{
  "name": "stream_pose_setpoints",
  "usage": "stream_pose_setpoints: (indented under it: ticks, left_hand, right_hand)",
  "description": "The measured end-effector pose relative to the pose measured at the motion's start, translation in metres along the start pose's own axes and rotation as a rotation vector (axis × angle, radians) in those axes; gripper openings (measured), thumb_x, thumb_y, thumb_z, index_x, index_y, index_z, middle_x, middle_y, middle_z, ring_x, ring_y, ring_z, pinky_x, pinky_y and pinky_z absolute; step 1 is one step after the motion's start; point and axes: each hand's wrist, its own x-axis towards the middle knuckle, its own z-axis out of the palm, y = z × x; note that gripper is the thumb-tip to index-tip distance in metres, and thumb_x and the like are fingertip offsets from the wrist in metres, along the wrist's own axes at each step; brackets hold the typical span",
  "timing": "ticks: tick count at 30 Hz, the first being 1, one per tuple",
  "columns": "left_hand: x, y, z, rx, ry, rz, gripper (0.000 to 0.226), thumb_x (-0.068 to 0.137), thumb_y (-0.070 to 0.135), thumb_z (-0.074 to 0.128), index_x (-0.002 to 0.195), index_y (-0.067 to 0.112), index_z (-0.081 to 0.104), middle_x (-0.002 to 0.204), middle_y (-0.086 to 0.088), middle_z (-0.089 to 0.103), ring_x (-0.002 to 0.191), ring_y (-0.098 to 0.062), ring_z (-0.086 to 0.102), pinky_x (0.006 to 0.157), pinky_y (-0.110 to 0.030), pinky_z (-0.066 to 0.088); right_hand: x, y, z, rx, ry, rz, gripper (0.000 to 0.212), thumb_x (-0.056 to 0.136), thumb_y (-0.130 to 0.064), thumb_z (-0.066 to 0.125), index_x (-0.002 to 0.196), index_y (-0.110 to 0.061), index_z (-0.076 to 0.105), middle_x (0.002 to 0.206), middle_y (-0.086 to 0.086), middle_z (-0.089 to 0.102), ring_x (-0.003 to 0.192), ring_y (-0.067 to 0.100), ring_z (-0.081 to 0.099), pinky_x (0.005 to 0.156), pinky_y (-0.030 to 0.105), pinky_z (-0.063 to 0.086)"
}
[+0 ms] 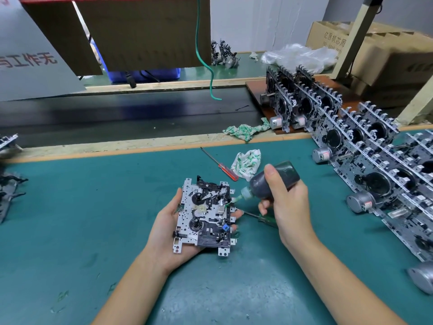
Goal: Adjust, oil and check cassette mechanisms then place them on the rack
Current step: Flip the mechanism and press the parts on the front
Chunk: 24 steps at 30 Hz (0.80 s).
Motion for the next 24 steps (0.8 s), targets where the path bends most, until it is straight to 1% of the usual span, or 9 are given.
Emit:
stream_pose_setpoints:
  ticks: [2,5,9,11,13,16,20,22,24]
  left_hand:
    - [0.000,0.000,-0.001,0.005,-0.005,-0.003,0.065,0.089,0.051,0.040,0.118,-0.002,0.064,0.130,-0.029,0.054,0.115,-0.051,0.053,0.089,-0.062,0.047]
    - [0.001,0.000,-0.003,0.014,-0.014,0.001,0.067,0.089,0.052,0.040,0.119,-0.003,0.063,0.131,-0.029,0.053,0.117,-0.050,0.052,0.091,-0.062,0.046]
    - [0.001,-0.001,-0.004,0.016,-0.009,0.029,0.074,0.088,0.059,0.038,0.120,-0.003,0.062,0.133,-0.027,0.052,0.120,-0.048,0.051,0.094,-0.061,0.045]
    - [0.002,-0.001,-0.005,0.000,-0.003,0.044,0.085,0.085,0.069,0.036,0.123,-0.003,0.059,0.135,-0.028,0.050,0.122,-0.047,0.050,0.095,-0.060,0.045]
    - [0.002,-0.001,-0.005,-0.013,-0.001,0.065,0.094,0.080,0.076,0.036,0.126,-0.003,0.057,0.136,-0.029,0.049,0.124,-0.047,0.048,0.098,-0.060,0.042]
    - [0.001,-0.002,-0.003,-0.030,-0.011,0.114,0.100,0.076,0.079,0.040,0.129,-0.005,0.052,0.138,-0.029,0.046,0.126,-0.047,0.045,0.103,-0.059,0.037]
    - [0.001,-0.003,0.000,-0.123,-0.012,0.198,0.101,0.076,0.075,0.046,0.128,-0.011,0.051,0.137,-0.032,0.045,0.123,-0.052,0.045,0.101,-0.062,0.038]
    - [0.001,-0.003,0.001,-0.145,0.006,0.219,0.099,0.076,0.074,0.046,0.121,-0.013,0.056,0.134,-0.033,0.048,0.121,-0.053,0.046,0.100,-0.060,0.036]
    - [0.002,-0.003,0.001,-0.136,0.013,0.213,0.100,0.076,0.074,0.046,0.124,-0.013,0.053,0.134,-0.034,0.048,0.121,-0.053,0.047,0.103,-0.058,0.032]
  right_hand:
    - [0.000,-0.002,0.000,0.004,0.005,-0.018,0.041,0.076,-0.043,0.071,0.075,-0.007,0.051,0.057,0.000,0.057,0.033,0.013,0.039,0.034,0.021,0.035]
    - [0.000,-0.008,-0.001,0.027,0.026,-0.037,0.043,0.062,-0.046,0.069,0.076,-0.008,0.054,0.056,-0.002,0.061,0.034,0.012,0.046,0.037,0.022,0.043]
    - [0.008,-0.014,-0.009,0.060,0.027,-0.027,0.047,0.052,-0.047,0.074,0.080,-0.011,0.062,0.067,-0.002,0.069,0.058,0.013,0.065,0.054,0.023,0.055]
    - [0.013,-0.014,-0.014,-0.045,0.005,-0.051,0.039,0.058,-0.039,0.081,0.082,-0.017,0.060,0.071,-0.008,0.069,0.067,0.007,0.064,0.065,0.019,0.053]
    - [0.017,-0.010,-0.017,-0.166,-0.030,-0.045,0.031,0.069,-0.027,0.081,0.086,-0.023,0.055,0.075,-0.011,0.069,0.066,0.001,0.061,0.063,0.011,0.046]
    - [0.020,-0.002,-0.021,-0.236,-0.085,-0.050,0.036,0.075,-0.012,0.076,0.099,-0.026,0.052,0.088,-0.010,0.071,0.075,-0.003,0.064,0.070,0.008,0.046]
    - [0.021,0.005,-0.021,-0.238,-0.139,-0.096,0.041,0.084,0.002,0.064,0.104,-0.030,0.048,0.110,-0.011,0.059,0.089,-0.013,0.061,0.079,0.007,0.045]
    - [0.022,0.007,-0.020,-0.246,-0.169,-0.078,0.041,0.086,0.005,0.060,0.101,-0.029,0.044,0.113,-0.009,0.055,0.090,-0.014,0.060,0.081,0.008,0.045]
    - [0.020,0.011,-0.018,-0.321,-0.221,-0.064,0.042,0.085,0.005,0.062,0.099,-0.030,0.044,0.111,-0.013,0.055,0.093,-0.010,0.058,0.090,0.015,0.044]
